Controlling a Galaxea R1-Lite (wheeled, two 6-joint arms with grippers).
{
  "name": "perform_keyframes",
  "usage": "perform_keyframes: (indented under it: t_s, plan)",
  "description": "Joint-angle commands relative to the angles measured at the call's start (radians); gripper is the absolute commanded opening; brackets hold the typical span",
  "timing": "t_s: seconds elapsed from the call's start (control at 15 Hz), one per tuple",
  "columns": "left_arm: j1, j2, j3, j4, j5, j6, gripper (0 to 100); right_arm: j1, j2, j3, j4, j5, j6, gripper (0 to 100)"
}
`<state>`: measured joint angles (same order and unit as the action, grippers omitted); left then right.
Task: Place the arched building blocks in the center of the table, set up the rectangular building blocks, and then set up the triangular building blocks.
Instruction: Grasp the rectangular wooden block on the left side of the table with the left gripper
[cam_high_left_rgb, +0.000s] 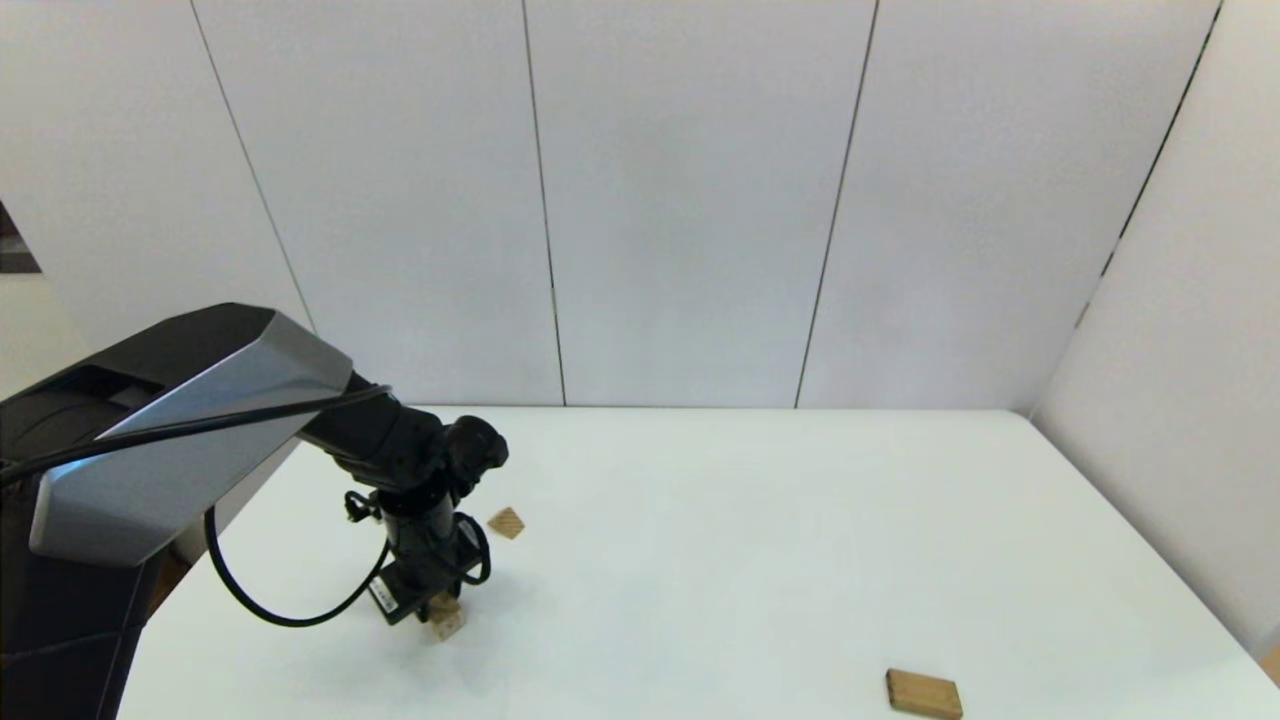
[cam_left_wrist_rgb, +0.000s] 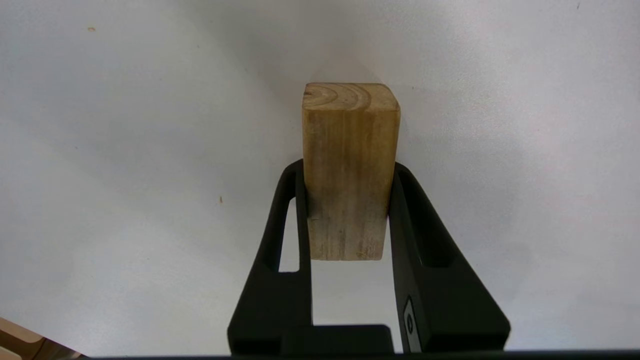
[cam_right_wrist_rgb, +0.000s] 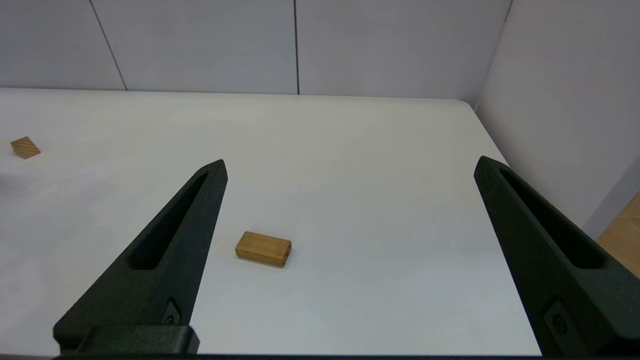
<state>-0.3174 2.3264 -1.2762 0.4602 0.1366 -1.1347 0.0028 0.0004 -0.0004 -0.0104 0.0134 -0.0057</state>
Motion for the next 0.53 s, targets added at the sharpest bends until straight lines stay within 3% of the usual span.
perform_keyframes:
  t_s: [0.07,0.53]
  plan:
    - [0.0,-0.004,0.0,0.002,0.001,-0.007,0,0.0,0.0,0.0,0.0,0.0,0.0,100]
    - [-0.023,-0.094,0.001,0.002,-0.003,0.036,0,0.0,0.0,-0.001,0.0,0.0,0.0,100]
